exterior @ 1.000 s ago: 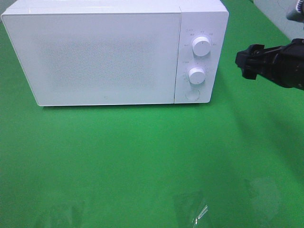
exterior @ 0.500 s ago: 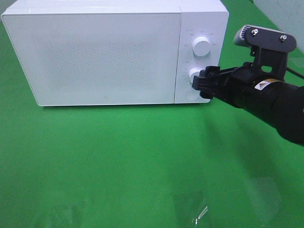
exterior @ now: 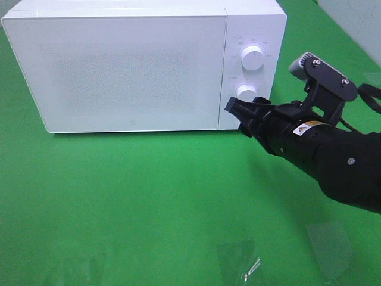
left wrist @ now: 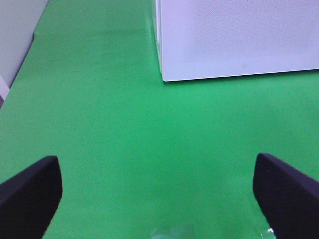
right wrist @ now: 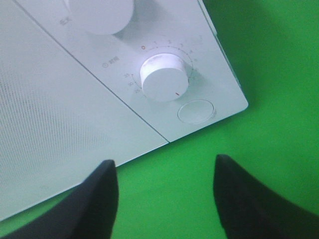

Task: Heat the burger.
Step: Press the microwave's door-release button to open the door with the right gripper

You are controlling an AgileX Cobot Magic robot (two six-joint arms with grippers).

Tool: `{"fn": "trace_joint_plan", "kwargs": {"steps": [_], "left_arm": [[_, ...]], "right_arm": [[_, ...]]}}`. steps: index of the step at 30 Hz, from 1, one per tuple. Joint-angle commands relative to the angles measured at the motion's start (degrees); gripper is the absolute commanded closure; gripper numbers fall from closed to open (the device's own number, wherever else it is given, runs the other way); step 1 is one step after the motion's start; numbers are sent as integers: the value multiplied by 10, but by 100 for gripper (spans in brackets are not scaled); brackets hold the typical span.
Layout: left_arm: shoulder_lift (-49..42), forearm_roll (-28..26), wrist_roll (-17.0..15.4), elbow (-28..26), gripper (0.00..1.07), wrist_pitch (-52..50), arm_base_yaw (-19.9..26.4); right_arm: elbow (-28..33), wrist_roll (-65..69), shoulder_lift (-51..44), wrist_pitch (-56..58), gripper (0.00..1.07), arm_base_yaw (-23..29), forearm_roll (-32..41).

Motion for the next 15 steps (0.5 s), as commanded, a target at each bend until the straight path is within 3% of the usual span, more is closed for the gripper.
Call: {"fn": "trace_joint_plan", "kwargs": {"steps": [1,2,3,5,7,9,15], "left_arm": [[-10,-3,1,2,10,-3,1],[-10,-3,1,2,10,-3,1],[-10,-3,1,2,10,-3,1],[-10,-3,1,2,10,-3,1],[-10,-3,1,2,10,-3,1],[-10,-3,1,2,10,-3,1],[-10,-3,1,2,10,-3,1]], "right_arm": [[-2,79,0,2,63,3,-6],[-2,126,0,2,73,3,-6],[-2,126,0,2,73,3,-6],[-2,227,0,2,90,3,-6],[-2,227,0,2,90,3,-6],[-2,324,0,2,101,3,-6],[-2,457,0,-5,107,3,-5]]}}
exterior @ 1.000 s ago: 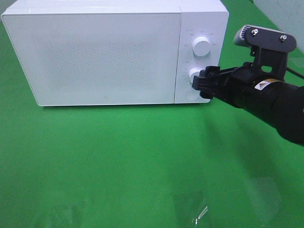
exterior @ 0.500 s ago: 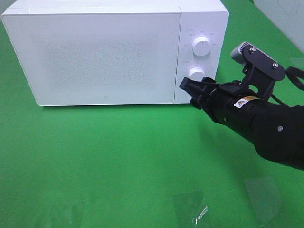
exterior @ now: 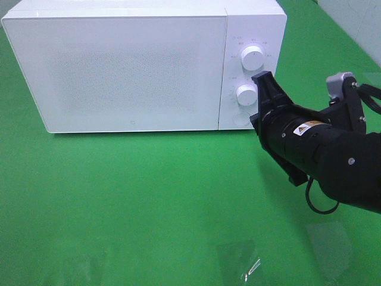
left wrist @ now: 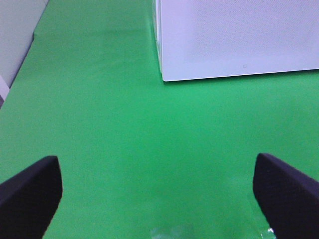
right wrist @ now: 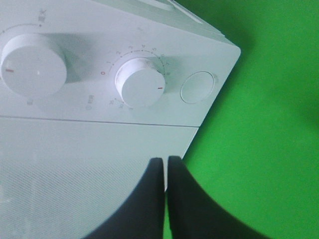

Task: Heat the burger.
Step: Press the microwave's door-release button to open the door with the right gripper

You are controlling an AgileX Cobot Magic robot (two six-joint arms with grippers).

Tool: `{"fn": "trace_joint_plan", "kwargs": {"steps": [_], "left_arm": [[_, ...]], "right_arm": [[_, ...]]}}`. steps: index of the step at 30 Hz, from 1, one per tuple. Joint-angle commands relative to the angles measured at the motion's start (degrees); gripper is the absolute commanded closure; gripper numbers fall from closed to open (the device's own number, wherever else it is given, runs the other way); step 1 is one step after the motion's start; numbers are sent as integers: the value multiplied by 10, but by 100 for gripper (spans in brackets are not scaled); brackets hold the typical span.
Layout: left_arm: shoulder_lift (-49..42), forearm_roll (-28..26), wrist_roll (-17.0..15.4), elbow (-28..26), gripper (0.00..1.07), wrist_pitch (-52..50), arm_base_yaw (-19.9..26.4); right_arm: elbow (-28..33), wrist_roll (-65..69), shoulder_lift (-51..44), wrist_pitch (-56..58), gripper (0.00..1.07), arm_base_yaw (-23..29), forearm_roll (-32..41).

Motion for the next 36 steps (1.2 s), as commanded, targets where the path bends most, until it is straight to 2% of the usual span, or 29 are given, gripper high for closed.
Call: {"fn": "trace_joint_plan", "kwargs": {"steps": [1,7,17,26,30,36], "left_arm": [[-10,-3,1,2,10,-3,1],[-10,-3,1,2,10,-3,1],[-10,-3,1,2,10,-3,1],[-10,-3,1,2,10,-3,1],[-10,-3,1,2,10,-3,1],[-10,-3,1,2,10,-3,1]], "right_arm": [[-2,64,0,-5,107,3,-5],[-2,156,0,-16,107,2,-3],[-2,182,10,-28,107,-1,1],[-7,245,96,-68,107,-1,-8],[-26,257,126,-77,107,-7,-22],[-66,260,160,-72,107,-54,-93]]}}
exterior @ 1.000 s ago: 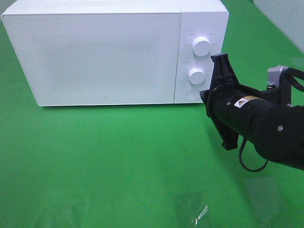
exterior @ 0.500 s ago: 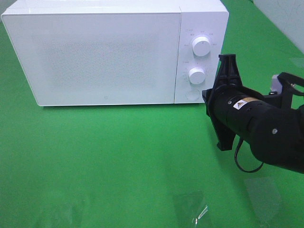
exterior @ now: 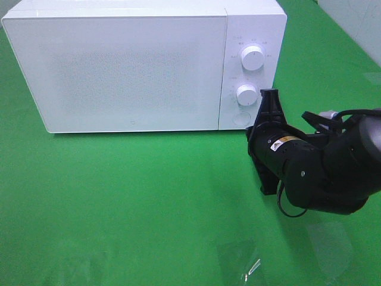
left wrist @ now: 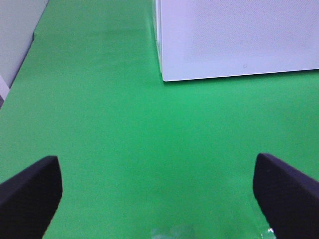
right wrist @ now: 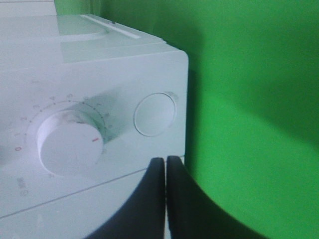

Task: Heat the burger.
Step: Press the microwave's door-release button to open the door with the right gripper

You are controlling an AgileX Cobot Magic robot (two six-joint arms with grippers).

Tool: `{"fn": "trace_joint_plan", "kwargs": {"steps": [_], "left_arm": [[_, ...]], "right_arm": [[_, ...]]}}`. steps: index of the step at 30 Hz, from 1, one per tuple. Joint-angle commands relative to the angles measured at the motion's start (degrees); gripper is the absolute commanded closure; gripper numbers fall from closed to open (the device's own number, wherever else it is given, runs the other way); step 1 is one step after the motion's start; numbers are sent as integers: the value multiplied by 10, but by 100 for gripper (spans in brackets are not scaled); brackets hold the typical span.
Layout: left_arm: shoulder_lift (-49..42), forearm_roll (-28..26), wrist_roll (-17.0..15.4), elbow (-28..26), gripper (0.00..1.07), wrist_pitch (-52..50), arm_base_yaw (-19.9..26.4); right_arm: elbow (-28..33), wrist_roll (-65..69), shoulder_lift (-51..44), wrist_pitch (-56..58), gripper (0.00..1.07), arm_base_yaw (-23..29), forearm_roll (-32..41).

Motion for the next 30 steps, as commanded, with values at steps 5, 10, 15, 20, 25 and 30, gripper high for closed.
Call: {"fn": "trace_joint_plan", "kwargs": {"steps": [5,10,15,20,25,30], "left_arm": [[-10,-3,1,2,10,-3,1],[-10,-3,1,2,10,-3,1],[-10,-3,1,2,10,-3,1],[-10,-3,1,2,10,-3,1],[-10,-3,1,2,10,-3,1],[-10,-3,1,2,10,-3,1]], "right_arm": [[-34,3,22,11,107,-33,-31],[-48,13,34,11,107,-37,-37],[-72,17,58,22,107,-55,-46],[-97,20,80,26,107,-63,-55],[-113,33,94,28,107,-64,-56],[-123,33,105,32,107,-70,-57]]}}
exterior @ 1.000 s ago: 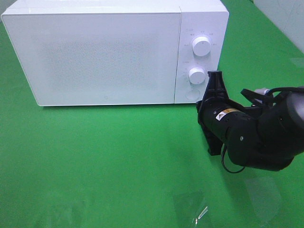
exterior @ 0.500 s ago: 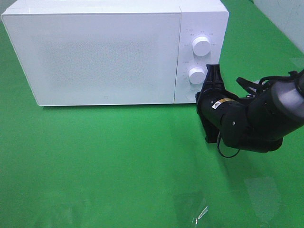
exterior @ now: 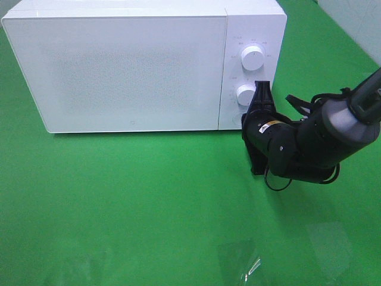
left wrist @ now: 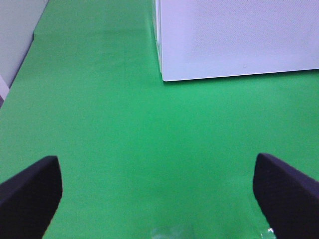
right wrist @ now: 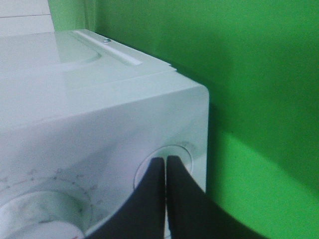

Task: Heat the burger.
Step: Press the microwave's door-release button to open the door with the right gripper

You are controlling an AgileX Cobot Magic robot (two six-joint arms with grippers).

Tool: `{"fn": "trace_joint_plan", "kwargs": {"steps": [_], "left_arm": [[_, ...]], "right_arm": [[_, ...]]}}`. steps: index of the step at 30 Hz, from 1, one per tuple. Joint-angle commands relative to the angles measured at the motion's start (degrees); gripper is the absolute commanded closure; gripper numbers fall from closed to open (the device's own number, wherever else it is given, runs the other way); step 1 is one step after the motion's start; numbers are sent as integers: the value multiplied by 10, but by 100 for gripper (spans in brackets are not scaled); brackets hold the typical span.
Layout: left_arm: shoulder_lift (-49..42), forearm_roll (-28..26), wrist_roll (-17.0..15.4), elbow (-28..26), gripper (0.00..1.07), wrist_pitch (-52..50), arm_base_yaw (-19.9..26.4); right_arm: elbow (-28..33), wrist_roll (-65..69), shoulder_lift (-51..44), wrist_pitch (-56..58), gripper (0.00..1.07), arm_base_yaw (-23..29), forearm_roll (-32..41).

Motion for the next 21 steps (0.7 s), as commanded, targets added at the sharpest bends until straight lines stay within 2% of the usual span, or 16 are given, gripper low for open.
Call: {"fn": "trace_joint_plan", "kwargs": {"steps": [1,11,21], "left_arm": [[-10,-3,1,2,10,-3,1],[-10,-3,1,2,10,-3,1],[-10,-3,1,2,10,-3,1]], "right_arm": [[-14,2,10,5,107,-5,-5],[-27,21,22,-13,107,-5,9],[-27,58,22,-111,107,-5,-6]]}}
